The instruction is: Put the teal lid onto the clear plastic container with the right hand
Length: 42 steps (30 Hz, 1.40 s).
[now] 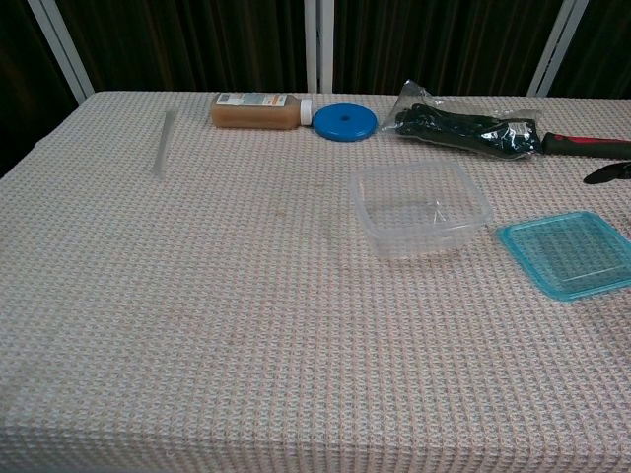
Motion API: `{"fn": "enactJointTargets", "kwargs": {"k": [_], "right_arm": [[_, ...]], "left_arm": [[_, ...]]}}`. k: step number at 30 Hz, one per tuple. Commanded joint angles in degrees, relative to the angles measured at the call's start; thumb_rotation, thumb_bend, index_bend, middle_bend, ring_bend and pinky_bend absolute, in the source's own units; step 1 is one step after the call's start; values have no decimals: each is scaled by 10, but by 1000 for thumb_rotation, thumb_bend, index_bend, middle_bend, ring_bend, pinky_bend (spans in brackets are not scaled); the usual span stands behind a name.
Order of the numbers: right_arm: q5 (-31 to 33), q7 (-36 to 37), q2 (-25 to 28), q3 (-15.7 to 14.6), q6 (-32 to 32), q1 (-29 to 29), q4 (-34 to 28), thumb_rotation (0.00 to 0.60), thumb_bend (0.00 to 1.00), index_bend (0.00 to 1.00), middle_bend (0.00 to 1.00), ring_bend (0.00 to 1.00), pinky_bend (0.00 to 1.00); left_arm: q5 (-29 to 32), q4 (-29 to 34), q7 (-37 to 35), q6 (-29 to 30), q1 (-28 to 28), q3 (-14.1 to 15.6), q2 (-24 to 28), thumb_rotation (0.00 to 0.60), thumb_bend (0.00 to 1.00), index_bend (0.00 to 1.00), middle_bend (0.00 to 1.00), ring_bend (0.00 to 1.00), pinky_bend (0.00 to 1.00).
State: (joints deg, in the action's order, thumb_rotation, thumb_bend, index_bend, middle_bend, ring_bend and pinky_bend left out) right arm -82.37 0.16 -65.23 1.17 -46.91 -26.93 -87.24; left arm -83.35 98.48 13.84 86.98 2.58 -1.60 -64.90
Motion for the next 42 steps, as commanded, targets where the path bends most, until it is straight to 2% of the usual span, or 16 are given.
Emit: {"fn": "enactJointTargets", "kwargs": {"k": [1,12,22,25,29,33,38,42], "right_arm": [[13,-22,-31,2,59,-49,24,600,68,0,54,0,0],[4,3,-51,-6,99,-86,50,600,68,0,63,0,0],[-19,40,-59,-23,88,-89,67,600,68,0,96,0,0],[-21,50,-65,-26,83,-89,77,600,78,0,140,0,0],[-27,55,-72,-28,61,-82,87,600,146,7,322,43,0],[-23,61,-58,-28,30,-68,75,600,206,12,401,96,0],[-16,53,-22,-21,-11,-51,36,600,207,12,408,99,0],[-3,33,21,-2,-33,-50,-26,600,205,12,409,99,0]], "left_arm": [[7,8,7,-7,2,-1,3,600,32,158,132,46,0],[20,30,22,-12,1,-1,11,600,32,158,131,46,0],[20,45,32,-12,2,-2,17,600,32,158,131,46,0],[19,47,35,-14,4,-2,17,600,32,158,131,46,0],[17,47,35,-14,5,-2,17,600,31,158,131,46,0],[16,43,30,-15,6,-2,15,600,32,158,131,46,0],[14,35,21,-18,8,-3,13,600,32,158,131,46,0],[9,27,11,-16,7,-2,11,600,32,158,131,46,0]]}}
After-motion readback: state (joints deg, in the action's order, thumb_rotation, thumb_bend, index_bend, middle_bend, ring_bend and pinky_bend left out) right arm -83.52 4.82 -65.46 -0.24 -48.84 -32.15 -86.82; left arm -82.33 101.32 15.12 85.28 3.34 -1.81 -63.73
